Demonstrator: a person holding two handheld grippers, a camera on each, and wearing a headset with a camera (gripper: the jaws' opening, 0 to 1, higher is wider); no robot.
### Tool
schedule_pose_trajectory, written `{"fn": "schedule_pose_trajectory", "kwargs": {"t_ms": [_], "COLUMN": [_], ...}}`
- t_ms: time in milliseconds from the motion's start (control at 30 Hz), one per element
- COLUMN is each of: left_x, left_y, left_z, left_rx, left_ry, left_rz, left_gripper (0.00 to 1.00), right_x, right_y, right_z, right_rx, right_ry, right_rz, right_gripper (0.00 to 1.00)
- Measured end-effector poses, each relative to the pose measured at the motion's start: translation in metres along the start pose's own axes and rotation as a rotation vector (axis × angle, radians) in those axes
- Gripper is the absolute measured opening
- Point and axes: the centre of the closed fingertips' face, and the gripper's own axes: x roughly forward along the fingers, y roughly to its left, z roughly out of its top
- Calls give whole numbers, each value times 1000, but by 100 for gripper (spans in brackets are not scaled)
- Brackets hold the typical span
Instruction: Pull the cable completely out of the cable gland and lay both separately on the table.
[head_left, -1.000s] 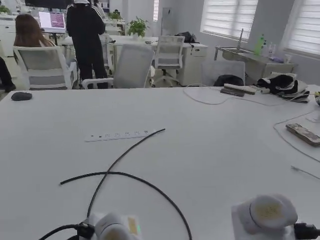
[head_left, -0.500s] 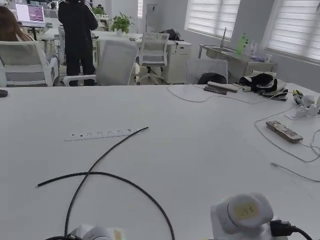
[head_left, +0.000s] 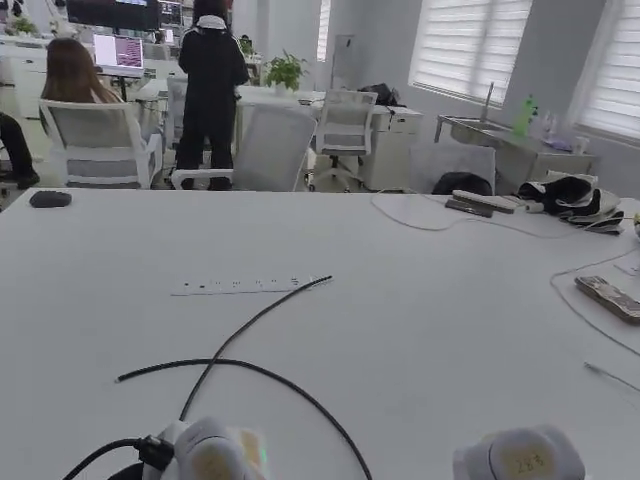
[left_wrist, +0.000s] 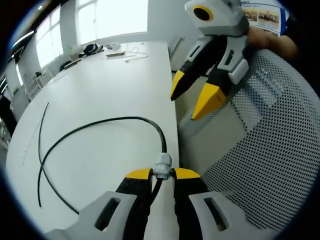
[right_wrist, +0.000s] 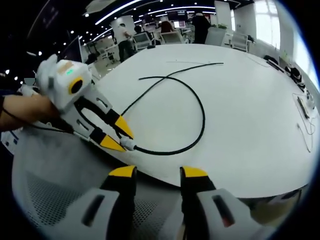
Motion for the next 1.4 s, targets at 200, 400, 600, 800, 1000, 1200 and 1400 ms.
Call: {"fn": "schedule_pose_trajectory", "kwargs": {"t_ms": [200, 400, 600, 800, 1000, 1200, 1400], "left_x": [-24, -47, -69, -89, -100, -103, -100], "left_y": [-6, -12, -18, -27, -36, -40, -42], "left_z": [15, 23, 32, 43, 50, 48, 47], "left_rx": [-60, -60, -51, 24, 81, 135, 179], "left_ry": [-78, -93, -124, -117, -111, -76, -50], "left_rz": [8, 31, 52, 99, 124, 143, 144], "left_gripper": [17, 17, 17, 17, 17, 17, 17], "right_x": [1, -13, -36, -40, -35, -32, -28], "right_y": [14, 27, 54, 93, 115, 126, 128], "right_z": [-4, 3, 41, 53, 68, 68, 59], "right_rx": [-25, -99, -233, -444, -542, -612, -661], "right_ry": [35, 56, 5, 131, 183, 244, 315], "right_rz": [87, 184, 325, 528, 620, 689, 740], "right_gripper": [37, 36, 35, 35, 31, 25, 18]}}
